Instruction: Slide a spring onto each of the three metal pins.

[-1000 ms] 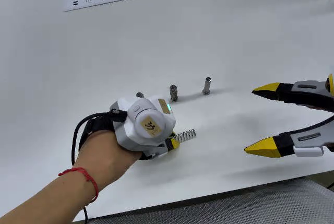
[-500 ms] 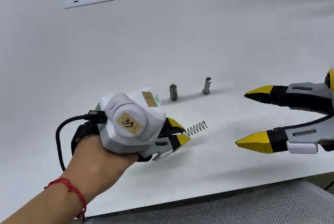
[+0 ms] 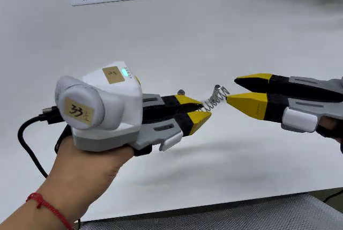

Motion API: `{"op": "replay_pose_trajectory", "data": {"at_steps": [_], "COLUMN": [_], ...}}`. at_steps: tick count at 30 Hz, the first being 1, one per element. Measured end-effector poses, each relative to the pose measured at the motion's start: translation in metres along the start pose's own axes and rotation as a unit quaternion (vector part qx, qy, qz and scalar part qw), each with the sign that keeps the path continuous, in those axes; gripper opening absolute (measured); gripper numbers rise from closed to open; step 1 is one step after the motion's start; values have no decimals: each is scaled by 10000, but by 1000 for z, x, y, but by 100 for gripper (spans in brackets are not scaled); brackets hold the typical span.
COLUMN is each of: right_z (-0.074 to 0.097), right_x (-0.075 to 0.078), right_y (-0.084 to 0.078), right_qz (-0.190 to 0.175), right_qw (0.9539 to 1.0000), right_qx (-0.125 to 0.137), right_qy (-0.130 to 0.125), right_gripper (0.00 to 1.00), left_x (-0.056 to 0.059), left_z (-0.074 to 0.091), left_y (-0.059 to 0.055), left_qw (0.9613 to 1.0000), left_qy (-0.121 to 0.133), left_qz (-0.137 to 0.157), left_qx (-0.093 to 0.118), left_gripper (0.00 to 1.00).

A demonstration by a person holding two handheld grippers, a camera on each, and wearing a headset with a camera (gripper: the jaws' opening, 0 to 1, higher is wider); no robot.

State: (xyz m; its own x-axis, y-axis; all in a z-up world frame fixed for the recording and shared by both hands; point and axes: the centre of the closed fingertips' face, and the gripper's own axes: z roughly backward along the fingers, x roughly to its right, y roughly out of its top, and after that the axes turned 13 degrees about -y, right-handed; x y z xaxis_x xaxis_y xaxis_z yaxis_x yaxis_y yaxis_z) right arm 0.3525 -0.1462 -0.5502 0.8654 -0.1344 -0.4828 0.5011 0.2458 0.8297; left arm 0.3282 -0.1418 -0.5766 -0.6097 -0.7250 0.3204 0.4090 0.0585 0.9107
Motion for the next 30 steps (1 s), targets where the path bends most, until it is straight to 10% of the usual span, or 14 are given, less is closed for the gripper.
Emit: {"op": "replay_pose_trajectory", "data": {"at_steps": [9,30], "right_z": [-6,-7], "right_x": [-11,-35], "right_y": [25,34], "right_qz": [-423,369], "right_qw": [9986,9989], "right_qx": [259,128], "right_qy": [154,276], "right_gripper": [25,11], "left_x": [5,10], "left_z": [5,2], "left_y": [28,38], "left_qw": [9988,9983], "left_qy": [-38,-127], "left_qz": [-48,-306], "left_qx": [484,488], "left_gripper": [10,11]}}
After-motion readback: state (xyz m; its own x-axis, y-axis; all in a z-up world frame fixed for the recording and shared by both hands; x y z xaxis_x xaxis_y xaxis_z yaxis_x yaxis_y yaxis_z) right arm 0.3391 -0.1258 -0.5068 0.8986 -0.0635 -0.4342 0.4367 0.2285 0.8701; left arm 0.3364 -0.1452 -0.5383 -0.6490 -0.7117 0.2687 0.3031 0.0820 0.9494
